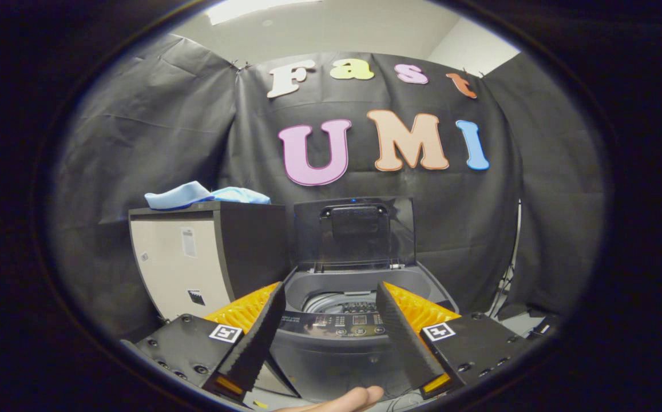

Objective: Put the clothes into the washing machine and then close the washing machine lid.

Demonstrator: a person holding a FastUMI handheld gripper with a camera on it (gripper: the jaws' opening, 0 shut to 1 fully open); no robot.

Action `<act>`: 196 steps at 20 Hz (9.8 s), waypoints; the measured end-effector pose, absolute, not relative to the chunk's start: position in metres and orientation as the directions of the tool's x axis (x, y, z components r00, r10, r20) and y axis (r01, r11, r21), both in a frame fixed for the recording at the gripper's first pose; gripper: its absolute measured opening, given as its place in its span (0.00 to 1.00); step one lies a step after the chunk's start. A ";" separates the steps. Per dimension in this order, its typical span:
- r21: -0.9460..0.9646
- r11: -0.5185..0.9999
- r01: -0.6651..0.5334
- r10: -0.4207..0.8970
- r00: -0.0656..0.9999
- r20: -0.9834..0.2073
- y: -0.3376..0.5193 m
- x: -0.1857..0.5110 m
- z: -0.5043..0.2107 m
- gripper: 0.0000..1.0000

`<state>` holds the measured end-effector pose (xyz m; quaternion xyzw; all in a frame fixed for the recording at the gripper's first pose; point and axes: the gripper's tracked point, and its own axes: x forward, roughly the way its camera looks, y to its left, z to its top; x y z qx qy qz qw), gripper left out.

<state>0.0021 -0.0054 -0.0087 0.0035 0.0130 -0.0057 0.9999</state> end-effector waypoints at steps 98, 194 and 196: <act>-0.170 0.969 0.179 -0.230 0.902 -0.365 -0.021 0.293 0.119 0.03; -0.022 0.996 0.090 -0.092 0.987 -0.135 -0.081 0.451 0.092 0.98; -0.022 0.996 0.088 -0.090 0.986 -0.137 -0.081 0.451 0.092 0.98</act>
